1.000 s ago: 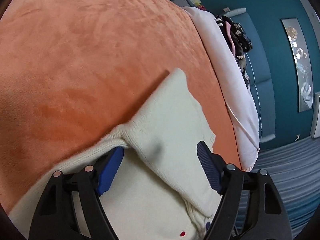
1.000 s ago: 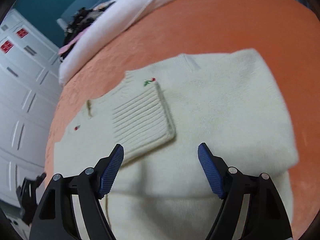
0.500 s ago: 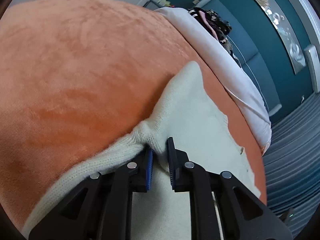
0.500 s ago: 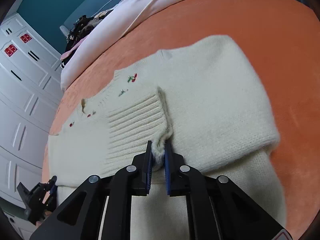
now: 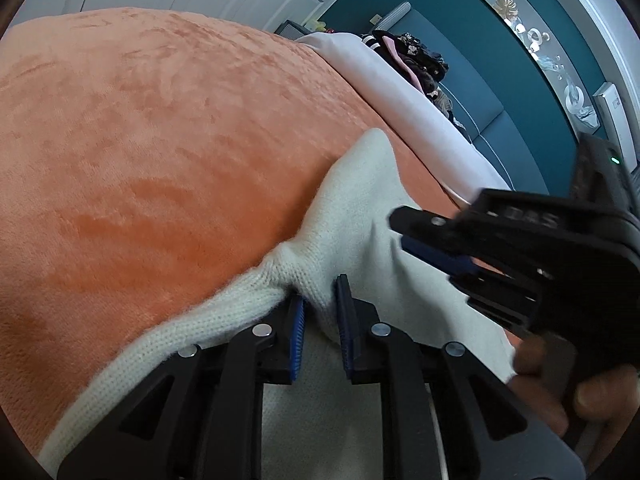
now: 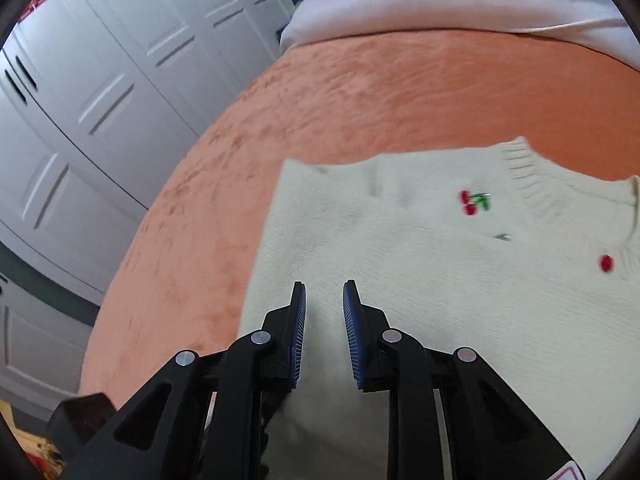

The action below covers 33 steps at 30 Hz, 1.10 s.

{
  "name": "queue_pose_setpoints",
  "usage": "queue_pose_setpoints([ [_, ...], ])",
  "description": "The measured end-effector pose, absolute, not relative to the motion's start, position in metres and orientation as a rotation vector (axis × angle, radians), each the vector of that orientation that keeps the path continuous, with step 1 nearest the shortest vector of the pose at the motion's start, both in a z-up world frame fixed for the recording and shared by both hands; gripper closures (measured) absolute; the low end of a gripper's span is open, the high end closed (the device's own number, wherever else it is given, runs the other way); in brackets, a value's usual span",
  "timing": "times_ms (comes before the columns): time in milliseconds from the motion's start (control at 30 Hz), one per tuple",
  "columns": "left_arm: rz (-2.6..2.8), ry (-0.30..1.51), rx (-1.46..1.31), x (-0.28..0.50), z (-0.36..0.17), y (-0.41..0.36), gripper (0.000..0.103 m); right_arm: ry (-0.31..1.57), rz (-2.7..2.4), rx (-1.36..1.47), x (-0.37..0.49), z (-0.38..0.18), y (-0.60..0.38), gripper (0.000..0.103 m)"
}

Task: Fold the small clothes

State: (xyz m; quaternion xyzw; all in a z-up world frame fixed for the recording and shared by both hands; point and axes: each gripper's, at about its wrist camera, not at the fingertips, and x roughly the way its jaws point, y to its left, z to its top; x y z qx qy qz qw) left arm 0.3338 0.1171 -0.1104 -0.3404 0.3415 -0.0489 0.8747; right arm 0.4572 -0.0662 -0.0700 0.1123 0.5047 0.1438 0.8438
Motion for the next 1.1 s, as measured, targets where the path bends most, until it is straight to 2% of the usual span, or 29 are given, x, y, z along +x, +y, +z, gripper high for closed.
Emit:
queue_pose_setpoints([
  [33,-0.105,0.711,-0.711,0.334,-0.112,0.117,0.088,1.080,0.291,0.219,0.465,-0.077,-0.063,0.085],
  [67,-0.107,0.709,-0.711,0.333,-0.113,0.118,0.088,1.084,0.277,0.214,0.471,-0.082,-0.070,0.098],
  [100,-0.110,0.706,-0.712,0.332,-0.113,0.118,0.088,1.084,0.264,0.236,0.475,-0.086,-0.084,0.100],
  [233,-0.119,0.698,-0.709,0.331,-0.114,0.117,0.088,1.018,0.201,0.473,0.440,-0.087,-0.212,0.103],
  [333,-0.117,0.696,-0.705,0.330,-0.114,0.116,0.088,0.949,-0.018,0.458,0.388,-0.068,-0.306,0.103],
  [400,-0.115,0.697,-0.703,0.329,-0.113,0.115,0.088,0.931,-0.170,0.421,0.352,-0.053,-0.349,0.089],
  [433,-0.114,0.699,-0.702,0.329,-0.113,0.114,0.088,0.916,-0.191,0.439,0.333,-0.047,-0.366,0.086],
  [467,-0.112,0.700,-0.700,0.328,-0.113,0.113,0.088,0.909,-0.216,0.457,0.316,-0.042,-0.379,0.078],
  [500,-0.109,0.702,-0.698,0.328,-0.111,0.113,0.088,0.904,-0.231,0.479,0.302,-0.040,-0.389,0.059],
  [533,-0.104,0.708,-0.695,0.329,-0.110,0.112,0.088,0.906,-0.228,0.507,0.292,-0.041,-0.394,0.048],
  [567,-0.098,0.714,-0.691,0.329,-0.108,0.112,0.088,0.917,-0.221,0.536,0.287,-0.046,-0.396,0.044],
  [633,-0.066,0.744,-0.676,0.331,-0.101,0.109,0.088,0.956,-0.208,0.522,0.287,-0.057,-0.385,0.057],
  [667,-0.044,0.760,-0.666,0.332,-0.094,0.108,0.088,0.972,-0.185,0.487,0.297,-0.059,-0.369,0.080],
  [700,-0.029,0.755,-0.669,0.332,-0.086,0.109,0.089,0.974,-0.159,0.454,0.306,-0.055,-0.353,0.091],
  [800,-0.017,0.704,-0.702,0.332,-0.067,0.119,0.089,0.803,-0.079,0.449,0.303,-0.005,-0.335,0.093],
  [867,-0.004,0.737,-0.643,0.338,-0.068,0.116,0.088,0.726,-0.074,0.457,0.300,0.016,-0.338,0.094],
  [933,0.013,0.809,-0.553,0.345,-0.084,0.109,0.088,0.783,-0.105,0.459,0.308,-0.004,-0.348,0.094],
  [1000,0.009,0.813,-0.525,0.344,-0.087,0.106,0.088,0.990,-0.166,0.427,0.325,-0.062,-0.354,0.092],
  [1033,0.009,0.828,-0.531,0.344,-0.082,0.107,0.087,1.011,-0.154,0.430,0.319,-0.077,-0.356,0.093],
  [1067,0.000,0.846,-0.541,0.343,-0.078,0.109,0.082,0.956,-0.149,0.433,0.308,-0.070,-0.356,0.085],
  [1100,-0.010,0.861,-0.545,0.339,-0.072,0.111,0.069,0.950,-0.167,0.447,0.296,-0.058,-0.357,0.075],
])
